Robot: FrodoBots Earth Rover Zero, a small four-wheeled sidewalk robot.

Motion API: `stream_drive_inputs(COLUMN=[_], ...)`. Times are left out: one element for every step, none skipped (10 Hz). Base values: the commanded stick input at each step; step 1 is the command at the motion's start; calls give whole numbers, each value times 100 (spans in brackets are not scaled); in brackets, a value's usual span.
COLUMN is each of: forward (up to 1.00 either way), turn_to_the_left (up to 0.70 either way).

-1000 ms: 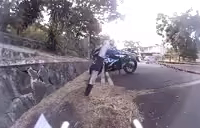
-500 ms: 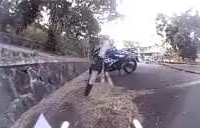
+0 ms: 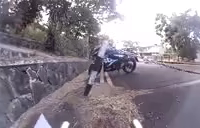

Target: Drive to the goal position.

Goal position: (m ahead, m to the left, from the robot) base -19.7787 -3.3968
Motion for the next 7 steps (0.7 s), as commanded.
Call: stream_drive_inputs(forward=[0,0,0,0,0,0,0], turn_to_the_left=[-85,-85,-85,-85,-85,-85,-85])
